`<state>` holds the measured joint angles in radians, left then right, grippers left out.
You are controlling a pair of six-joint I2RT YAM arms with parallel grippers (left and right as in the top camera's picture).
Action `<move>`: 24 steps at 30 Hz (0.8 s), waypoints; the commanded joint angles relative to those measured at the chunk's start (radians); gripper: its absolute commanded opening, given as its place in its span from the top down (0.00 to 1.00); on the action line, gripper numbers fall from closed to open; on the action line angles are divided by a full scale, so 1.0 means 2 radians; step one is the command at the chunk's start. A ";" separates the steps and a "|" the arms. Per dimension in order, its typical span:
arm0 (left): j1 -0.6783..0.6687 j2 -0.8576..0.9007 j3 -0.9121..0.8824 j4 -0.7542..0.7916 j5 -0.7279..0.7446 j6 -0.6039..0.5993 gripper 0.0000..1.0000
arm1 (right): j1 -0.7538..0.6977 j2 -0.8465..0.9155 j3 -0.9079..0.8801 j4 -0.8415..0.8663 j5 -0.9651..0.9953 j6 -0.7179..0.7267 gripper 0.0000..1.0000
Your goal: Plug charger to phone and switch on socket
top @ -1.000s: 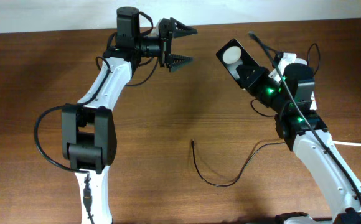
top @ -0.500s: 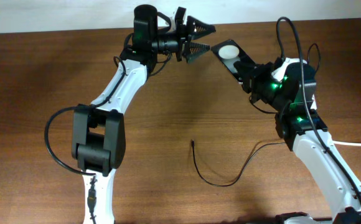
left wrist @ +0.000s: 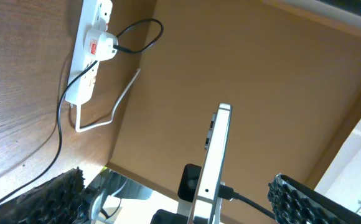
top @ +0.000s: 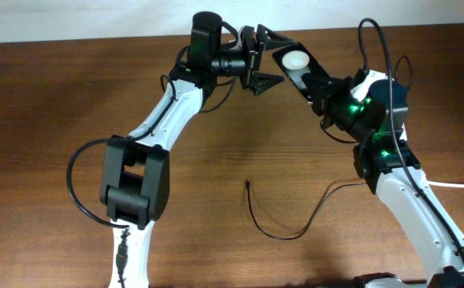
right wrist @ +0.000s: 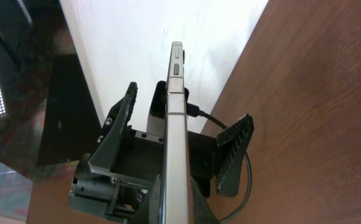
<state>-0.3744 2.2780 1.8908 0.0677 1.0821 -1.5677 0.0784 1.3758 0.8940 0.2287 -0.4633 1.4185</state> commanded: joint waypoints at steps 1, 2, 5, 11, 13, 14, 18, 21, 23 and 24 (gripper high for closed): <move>-0.003 -0.001 0.005 0.002 -0.031 -0.011 0.01 | 0.022 -0.003 0.010 0.008 0.054 0.001 0.96; -0.003 -0.001 0.005 0.004 -0.031 -0.034 0.01 | 0.030 -0.003 0.010 0.008 0.075 0.001 0.96; -0.003 -0.001 0.005 0.041 -0.047 -0.042 0.01 | 0.050 -0.003 0.010 0.008 0.104 0.003 0.96; -0.009 -0.001 0.005 0.041 -0.051 -0.050 0.01 | 0.084 -0.001 0.010 0.008 0.146 0.045 0.96; -0.009 -0.001 0.005 0.050 -0.051 -0.050 0.01 | 0.086 0.002 0.010 0.007 0.146 0.056 0.96; -0.009 -0.001 0.005 0.052 -0.055 -0.050 0.01 | 0.086 0.003 0.010 0.007 0.146 0.055 0.96; -0.009 -0.001 0.005 0.052 -0.068 -0.050 0.01 | 0.092 0.003 0.010 0.007 0.146 0.055 0.96; -0.009 -0.001 0.005 0.052 -0.071 -0.050 0.00 | 0.092 0.003 0.010 0.007 0.146 0.055 0.96; -0.009 -0.001 0.005 0.052 -0.072 -0.050 0.08 | 0.092 0.003 0.010 0.007 0.146 0.055 0.96; -0.009 -0.001 0.005 0.052 -0.072 -0.050 0.09 | 0.092 0.003 0.010 0.007 0.145 0.055 0.96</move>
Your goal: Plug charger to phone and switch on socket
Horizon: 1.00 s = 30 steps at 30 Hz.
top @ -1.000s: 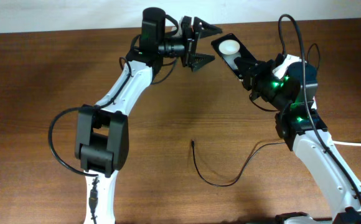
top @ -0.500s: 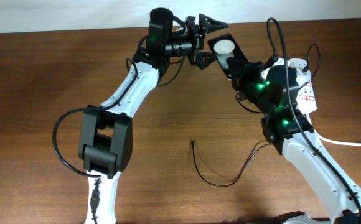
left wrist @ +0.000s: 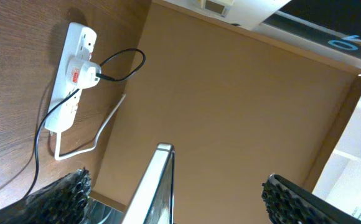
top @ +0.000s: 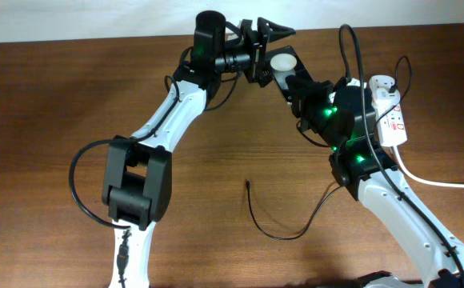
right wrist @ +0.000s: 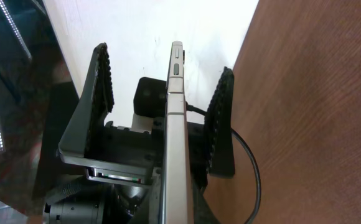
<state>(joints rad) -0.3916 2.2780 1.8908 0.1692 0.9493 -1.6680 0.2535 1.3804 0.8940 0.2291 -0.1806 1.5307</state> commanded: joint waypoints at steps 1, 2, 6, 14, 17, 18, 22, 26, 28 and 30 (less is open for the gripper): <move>-0.001 -0.001 0.005 0.002 -0.006 0.000 0.10 | 0.008 0.000 0.010 0.007 0.004 -0.001 0.96; -0.001 -0.001 0.005 0.002 -0.006 0.000 0.10 | 0.011 0.000 0.010 0.007 0.006 -0.001 0.96; -0.001 -0.001 0.005 0.001 -0.006 0.000 0.16 | 0.014 0.000 0.010 0.006 0.012 -0.001 0.96; -0.001 -0.001 0.005 0.001 -0.006 0.000 0.57 | 0.014 0.000 0.010 0.005 0.012 -0.002 0.96; -0.001 -0.001 0.005 0.001 -0.006 0.000 0.73 | 0.014 0.000 0.010 -0.003 0.012 -0.002 0.96; -0.001 -0.001 0.005 0.001 -0.006 0.000 0.77 | 0.014 0.000 0.010 -0.003 0.012 -0.002 0.96; -0.001 -0.001 0.005 0.001 -0.006 0.000 0.91 | 0.014 0.000 0.010 -0.004 0.012 -0.002 0.96; -0.001 -0.001 0.005 0.001 -0.005 0.000 1.00 | 0.014 0.000 0.010 -0.004 0.012 -0.002 0.96; -0.001 -0.001 0.005 0.001 -0.005 0.000 1.00 | 0.014 0.000 0.010 -0.004 0.012 -0.002 0.96; -0.001 -0.001 0.005 0.001 -0.003 0.000 1.00 | 0.014 0.000 0.010 -0.004 0.012 -0.002 0.88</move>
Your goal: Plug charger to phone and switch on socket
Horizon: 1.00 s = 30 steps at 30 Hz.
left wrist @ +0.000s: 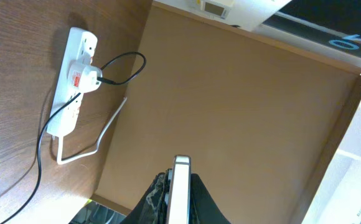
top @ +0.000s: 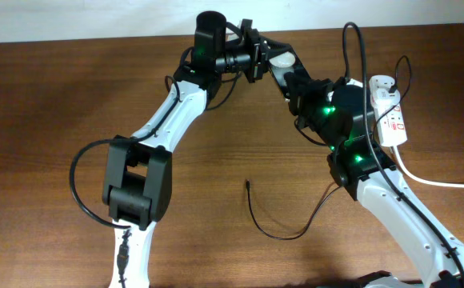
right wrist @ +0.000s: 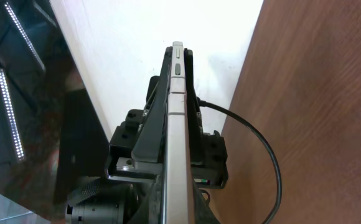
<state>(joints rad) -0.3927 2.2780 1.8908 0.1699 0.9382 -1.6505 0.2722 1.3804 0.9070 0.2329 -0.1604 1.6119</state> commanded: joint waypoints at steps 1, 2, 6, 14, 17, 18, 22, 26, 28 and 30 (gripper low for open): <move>0.000 -0.001 0.005 0.001 0.004 -0.008 1.00 | 0.005 0.000 0.003 -0.006 0.002 -0.042 0.82; 0.000 -0.001 0.005 0.001 0.004 -0.009 1.00 | 0.005 0.000 0.003 -0.006 0.002 -0.042 0.81; 0.000 -0.001 0.005 0.001 0.006 -0.008 1.00 | 0.005 0.000 0.003 -0.006 0.002 -0.042 0.28; 0.065 -0.001 0.005 0.001 0.063 0.049 1.00 | 0.004 0.000 0.003 -0.006 0.002 -0.042 0.01; 0.117 -0.001 0.005 0.001 0.116 0.071 1.00 | 0.004 0.000 0.003 -0.010 0.002 -0.042 0.01; 0.132 -0.001 0.005 0.001 0.133 0.087 1.00 | 0.004 0.000 0.003 -0.010 0.002 -0.042 0.01; 0.160 -0.001 0.005 0.001 0.203 0.124 1.00 | 0.005 0.000 0.003 -0.010 -0.010 -0.152 0.01; 0.167 -0.001 0.005 0.001 0.239 0.171 1.00 | 0.005 0.000 0.003 -0.027 -0.055 -0.303 0.01; 0.182 -0.001 0.005 0.001 0.253 0.172 1.00 | 0.005 0.000 0.003 -0.087 -0.087 -0.372 0.01; 0.191 -0.001 0.005 0.001 0.257 0.172 1.00 | 0.005 0.000 0.003 -0.129 -0.104 -0.415 0.01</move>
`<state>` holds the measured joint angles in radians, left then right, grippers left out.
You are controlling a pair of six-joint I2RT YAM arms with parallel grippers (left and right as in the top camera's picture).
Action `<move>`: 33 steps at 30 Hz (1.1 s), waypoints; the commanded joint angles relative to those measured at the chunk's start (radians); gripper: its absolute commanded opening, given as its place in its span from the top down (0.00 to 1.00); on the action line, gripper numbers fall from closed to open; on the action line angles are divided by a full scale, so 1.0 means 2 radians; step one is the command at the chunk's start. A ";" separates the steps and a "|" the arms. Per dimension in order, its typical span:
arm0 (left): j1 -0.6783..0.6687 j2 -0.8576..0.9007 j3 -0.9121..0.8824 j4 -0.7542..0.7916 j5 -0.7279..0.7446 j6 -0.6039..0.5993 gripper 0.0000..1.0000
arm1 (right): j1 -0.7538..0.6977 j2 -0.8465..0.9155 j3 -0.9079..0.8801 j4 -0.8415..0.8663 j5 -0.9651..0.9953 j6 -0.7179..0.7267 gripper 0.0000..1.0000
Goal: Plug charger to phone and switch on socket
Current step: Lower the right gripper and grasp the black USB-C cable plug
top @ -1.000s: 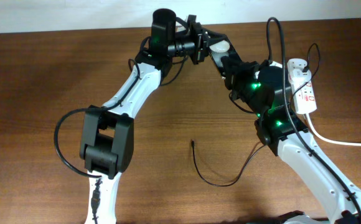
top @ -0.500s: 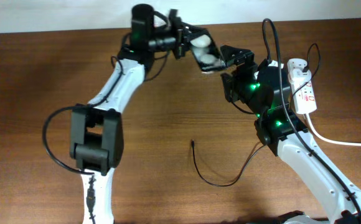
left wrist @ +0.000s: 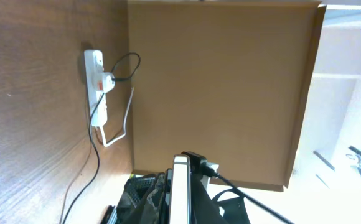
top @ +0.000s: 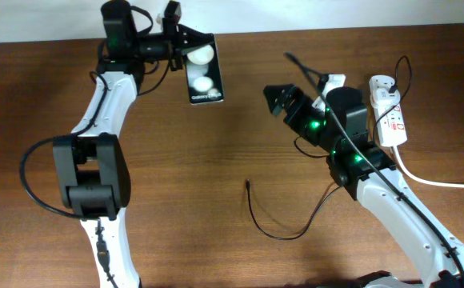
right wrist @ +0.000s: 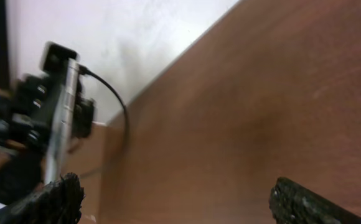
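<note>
A dark phone (top: 202, 74) with a silver edge (left wrist: 180, 186) hangs above the table's back left, with my left gripper (top: 186, 50) shut on its top end. The left wrist view shows it edge-on between the fingers of that gripper (left wrist: 180, 202). My right gripper (top: 284, 78) stands open right of the phone and holds nothing. Its view (right wrist: 174, 202) shows the phone (right wrist: 61, 118) far off at the left. The white socket strip (top: 390, 112) lies at the right edge with a white charger plug (top: 380, 83) in it. The black charger cable (top: 284, 234) loops over the table, its free end (top: 248, 186) lying bare.
The socket strip's white lead (top: 448, 182) runs off the right edge. The pale wall (top: 56, 20) borders the table's back edge. Bare brown wood (top: 216, 144) stretches between both arms and the cable loop.
My right gripper has let go of the phone, stands open and sits further right. My left gripper, still shut on the phone, now holds it well to the left at the table's back.
My right gripper held the phone up at the back middle while the left gripper stood open beside it. Then the left fingers stood either side of the phone, then were shut on it. Now only the left gripper holds it, off to the left.
</note>
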<state>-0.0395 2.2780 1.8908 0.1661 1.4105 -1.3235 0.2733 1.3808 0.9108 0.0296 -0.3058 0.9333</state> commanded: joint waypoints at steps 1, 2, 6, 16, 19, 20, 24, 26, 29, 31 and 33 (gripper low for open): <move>0.018 -0.001 0.005 0.003 0.024 0.008 1.00 | 0.004 0.000 0.001 -0.049 -0.036 -0.093 0.01; 0.020 -0.001 0.005 0.003 0.026 0.008 1.00 | 0.004 0.000 0.001 -0.084 -0.040 -0.116 0.01; 0.020 -0.001 0.005 0.003 0.026 0.008 1.00 | 0.004 0.000 0.001 -0.184 -0.030 -0.194 0.13; 0.022 -0.001 0.005 0.003 0.011 0.019 1.00 | 0.141 0.000 0.016 -0.322 0.146 -0.234 0.01; 0.030 -0.001 0.005 0.003 0.003 0.019 1.00 | 0.198 0.000 0.016 -0.334 0.195 -0.216 0.01; 0.032 -0.001 0.005 0.003 0.003 0.019 1.00 | 0.205 0.000 0.016 -0.345 0.211 -0.209 0.01; 0.034 -0.001 0.005 0.003 -0.002 0.019 1.00 | 0.204 0.033 0.090 -0.421 0.249 -0.202 0.01; 0.034 -0.001 0.005 0.003 -0.002 0.019 1.00 | 0.204 0.087 0.143 -0.466 0.251 -0.200 0.01; 0.034 -0.001 0.005 0.003 -0.002 0.019 1.00 | 0.214 0.163 0.167 -0.473 0.231 -0.194 0.01; 0.038 -0.001 0.005 0.003 -0.004 0.019 1.00 | 0.220 0.171 0.167 -0.455 0.202 -0.187 0.01; 0.042 -0.001 0.005 0.003 -0.011 0.019 1.00 | 0.232 0.171 0.167 -0.435 0.194 -0.180 0.01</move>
<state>0.0261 2.2780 1.8908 0.1665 1.3968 -1.2976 0.7113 1.7233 1.2274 -0.8539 0.1089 0.5499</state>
